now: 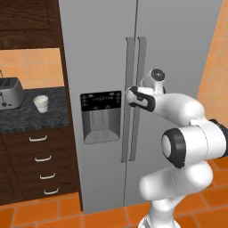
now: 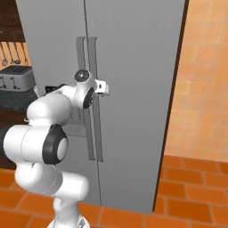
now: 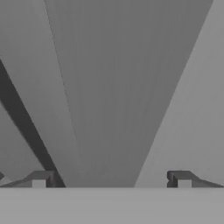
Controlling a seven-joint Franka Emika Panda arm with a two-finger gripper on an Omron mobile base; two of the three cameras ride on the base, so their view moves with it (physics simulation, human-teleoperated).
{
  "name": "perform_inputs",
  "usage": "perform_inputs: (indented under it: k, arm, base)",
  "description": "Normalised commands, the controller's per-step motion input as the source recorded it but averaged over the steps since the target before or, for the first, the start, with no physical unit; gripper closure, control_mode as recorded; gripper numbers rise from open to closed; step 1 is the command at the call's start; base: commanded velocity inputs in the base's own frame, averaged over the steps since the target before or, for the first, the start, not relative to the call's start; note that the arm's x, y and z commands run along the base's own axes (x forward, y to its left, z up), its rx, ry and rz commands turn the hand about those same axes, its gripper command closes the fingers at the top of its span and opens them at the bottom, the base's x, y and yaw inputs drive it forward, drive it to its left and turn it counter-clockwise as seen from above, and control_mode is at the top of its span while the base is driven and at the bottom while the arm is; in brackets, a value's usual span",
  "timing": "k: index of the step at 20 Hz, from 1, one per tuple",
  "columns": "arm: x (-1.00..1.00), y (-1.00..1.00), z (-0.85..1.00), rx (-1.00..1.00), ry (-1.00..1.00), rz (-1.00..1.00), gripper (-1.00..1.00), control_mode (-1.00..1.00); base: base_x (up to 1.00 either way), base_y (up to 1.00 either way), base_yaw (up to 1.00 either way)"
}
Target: Grab a lemon wedge from the fridge and one ice cube from the ice bowl, and put them in the glass of lemonade.
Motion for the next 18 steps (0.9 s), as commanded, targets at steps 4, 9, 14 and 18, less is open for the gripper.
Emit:
perform_inputs:
  k: [4,9,14,18]
  arm:
    - [0.33,0.03,-0.04,0.0,-0.1,-0.07,-1.0,-1.0]
    - [0.33,0.0,-0.21,0.01,-0.13,-0.04,-1.0,-1.0]
    - [0.21,0.0,-0.22,0.04,-0.1,0.0,-1.0,-1.0]
    - [0.44,0.03,-0.11,0.02,-0.03,0.0,-1.0,-1.0]
  base:
    - [0.0,0.0,0.0]
    - [0.0,0.0,0.0]
    - [0.0,0.0,0.0]
    - [0.0,0.0,0.0]
